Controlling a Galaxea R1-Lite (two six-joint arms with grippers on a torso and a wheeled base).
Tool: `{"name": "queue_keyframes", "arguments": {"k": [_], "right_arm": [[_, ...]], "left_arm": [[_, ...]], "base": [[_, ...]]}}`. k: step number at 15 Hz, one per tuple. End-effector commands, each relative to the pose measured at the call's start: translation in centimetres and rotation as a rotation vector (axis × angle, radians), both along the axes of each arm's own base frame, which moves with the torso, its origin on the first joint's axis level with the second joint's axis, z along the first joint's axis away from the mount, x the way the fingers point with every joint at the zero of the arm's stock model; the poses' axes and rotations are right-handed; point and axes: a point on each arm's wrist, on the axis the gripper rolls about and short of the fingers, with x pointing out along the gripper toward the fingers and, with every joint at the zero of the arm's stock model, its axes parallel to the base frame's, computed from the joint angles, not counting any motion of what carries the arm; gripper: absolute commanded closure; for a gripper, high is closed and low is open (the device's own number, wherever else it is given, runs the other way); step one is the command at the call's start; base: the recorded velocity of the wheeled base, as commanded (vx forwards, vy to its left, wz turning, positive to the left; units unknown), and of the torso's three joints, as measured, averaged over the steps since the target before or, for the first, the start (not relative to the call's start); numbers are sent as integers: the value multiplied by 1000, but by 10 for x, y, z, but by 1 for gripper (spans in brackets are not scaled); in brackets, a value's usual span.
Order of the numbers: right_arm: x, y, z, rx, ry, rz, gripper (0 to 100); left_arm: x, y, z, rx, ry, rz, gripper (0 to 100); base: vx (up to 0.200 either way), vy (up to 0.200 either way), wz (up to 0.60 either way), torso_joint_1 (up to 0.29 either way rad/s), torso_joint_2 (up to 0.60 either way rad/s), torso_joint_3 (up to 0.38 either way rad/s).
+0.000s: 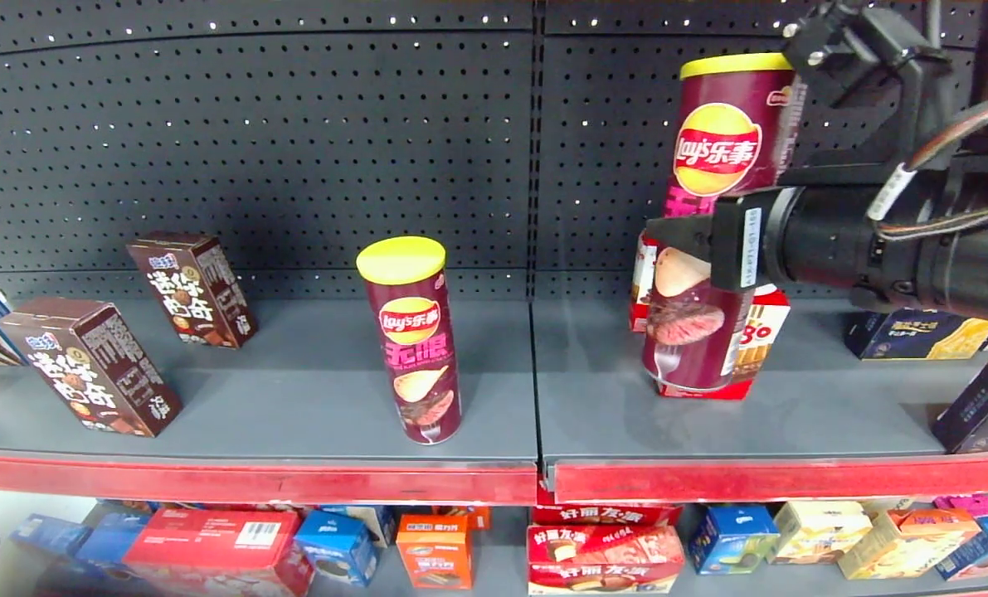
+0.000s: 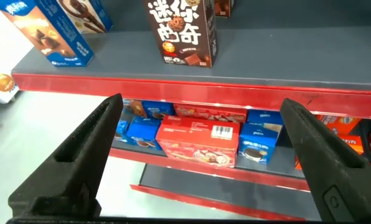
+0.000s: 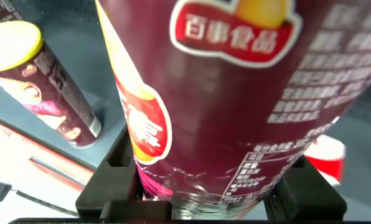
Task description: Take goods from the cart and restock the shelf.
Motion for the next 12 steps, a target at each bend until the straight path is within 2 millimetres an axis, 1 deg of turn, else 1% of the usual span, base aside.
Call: {"name": "queue_keyframes", "arguments": {"k": [1,3,7,8,9,12], "right_arm": [[19,17,-9,-20,25,14,100],[36,23,-18,-30,53,42,100],[68,32,-21,-13,58,70,100],[72,33,-21,-11,56,67,100],[80,39,-22,-8,53,67,100],[93,52,-25,-8,46,107,100]], "left_arm": [[1,0,-1,0,7,1,0],[0,0,0,3,2,22,0],[0,0,0,3,5,24,0],[0,0,0,3,5,24,0],[1,1,-1,4,7,25,0],[1,0,-3,4,14,24,0]], "base": [[0,0,0,0,0,0],[0,0,0,0,0,0],[0,0,0,0,0,0],[0,0,0,0,0,0],[0,0,0,0,0,0],[0,0,0,0,0,0]]}}
